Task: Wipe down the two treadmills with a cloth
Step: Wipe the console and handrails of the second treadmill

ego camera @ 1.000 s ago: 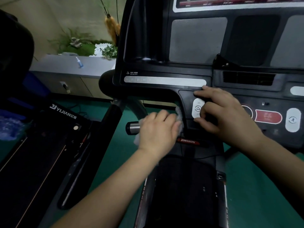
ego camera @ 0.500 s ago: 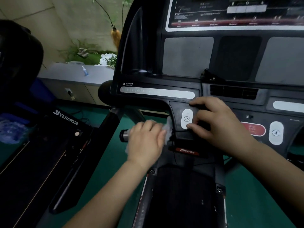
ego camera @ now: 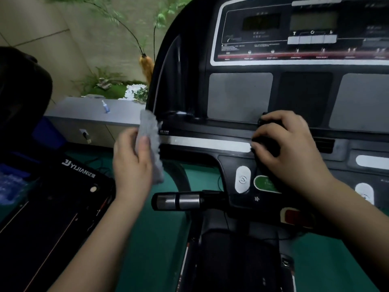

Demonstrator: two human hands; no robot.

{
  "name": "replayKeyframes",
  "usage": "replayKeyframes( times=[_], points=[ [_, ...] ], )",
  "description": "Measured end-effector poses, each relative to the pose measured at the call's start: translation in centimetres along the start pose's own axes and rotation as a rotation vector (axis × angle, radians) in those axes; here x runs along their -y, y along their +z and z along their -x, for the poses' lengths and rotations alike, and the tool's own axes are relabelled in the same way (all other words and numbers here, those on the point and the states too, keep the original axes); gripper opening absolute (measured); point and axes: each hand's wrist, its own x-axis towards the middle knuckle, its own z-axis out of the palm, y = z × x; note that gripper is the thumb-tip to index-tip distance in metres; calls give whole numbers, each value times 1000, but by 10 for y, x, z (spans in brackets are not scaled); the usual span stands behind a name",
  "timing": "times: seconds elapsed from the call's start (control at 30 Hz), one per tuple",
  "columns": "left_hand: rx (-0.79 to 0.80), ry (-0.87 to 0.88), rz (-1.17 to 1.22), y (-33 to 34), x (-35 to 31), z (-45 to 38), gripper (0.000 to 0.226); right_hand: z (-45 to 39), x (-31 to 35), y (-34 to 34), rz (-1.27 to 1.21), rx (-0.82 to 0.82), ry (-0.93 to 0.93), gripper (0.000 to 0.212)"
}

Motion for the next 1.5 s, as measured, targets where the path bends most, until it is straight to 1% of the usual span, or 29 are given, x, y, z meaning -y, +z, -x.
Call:
replayKeyframes(
  times=[0.03, 0.07, 0.13, 0.17, 0.2, 0.23, 0.3, 0.43, 0.5, 0.57, 0.6, 0.67, 0.77, 0.9, 0.97, 1.0, 1.03, 1.07, 1.1, 1.13, 1.17, 1.2, 1.23, 1.27, 1.37, 1.5],
  points=[
    [-6, 102, -27, 3, -7, -17, 26, -7, 2, 3, 16, 3, -2, 13],
    [34, 203, -81, 10, -11, -35, 29, -14, 4, 6, 27, 7, -6, 13],
    [214, 395, -267, 31, -12, -59, 37, -29, 8, 12, 54, 26, -32, 12],
    [300, 467, -349, 41, -10, -63, 41, -35, 10, 16, 70, 43, -54, 11],
    [346, 507, -401, 49, -6, -62, 41, -40, 12, 20, 84, 61, -76, 9],
    [354, 516, -416, 55, -4, -59, 40, -44, 13, 24, 96, 80, -92, 9],
    [322, 519, -403, 63, -5, -54, 35, -46, 15, 30, 129, 105, -96, 11],
    [349, 587, -440, 78, -31, -51, 35, -46, 18, 33, 183, 98, -83, 14],
    [411, 608, -418, 77, -32, -56, 37, -44, 19, 33, 190, 89, -74, 15],
    [497, 631, -395, 65, -17, -68, 42, -44, 19, 33, 185, 89, -63, 16],
    [518, 630, -397, 58, -6, -77, 45, -44, 19, 33, 183, 91, -58, 16],
    [494, 583, -402, 49, 10, -91, 49, -44, 19, 33, 175, 89, -49, 16],
    [471, 543, -420, 53, -2, -83, 50, -43, 19, 33, 159, 71, -34, 15],
    [542, 607, -307, 63, -22, -66, 37, -43, 21, 31, 172, 76, -14, 14],
    [592, 533, -176, 55, -26, -78, 27, -43, 20, 31, 171, 88, -9, 15],
    [562, 457, -76, 47, -29, -87, 22, -43, 20, 31, 169, 93, -9, 15],
    [462, 376, 15, 40, -32, -97, 21, -43, 19, 31, 167, 94, -9, 16],
    [320, 319, 61, 34, -33, -109, 21, -43, 18, 31, 165, 94, -10, 16],
    [197, 300, 37, 31, -31, -119, 24, -42, 18, 31, 165, 92, -14, 16],
    [147, 307, -45, 31, -26, -128, 31, -41, 18, 32, 168, 89, -19, 16],
    [186, 315, -154, 35, -20, -133, 39, -41, 18, 32, 172, 87, -24, 16],
    [270, 336, -264, 42, -11, -135, 46, -41, 17, 32, 177, 87, -29, 17],
    [344, 364, -357, 52, -1, -133, 49, -41, 17, 32, 181, 88, -34, 18],
    [376, 391, -428, 60, 6, -132, 51, -41, 17, 32, 184, 90, -38, 19],
    [366, 443, -476, 73, 4, -151, 55, -40, 16, 32, 186, 80, -32, 22],
    [324, 555, -531, 93, -27, -205, 64, -41, 17, 33, 195, 77, -51, 22]
  ],
)
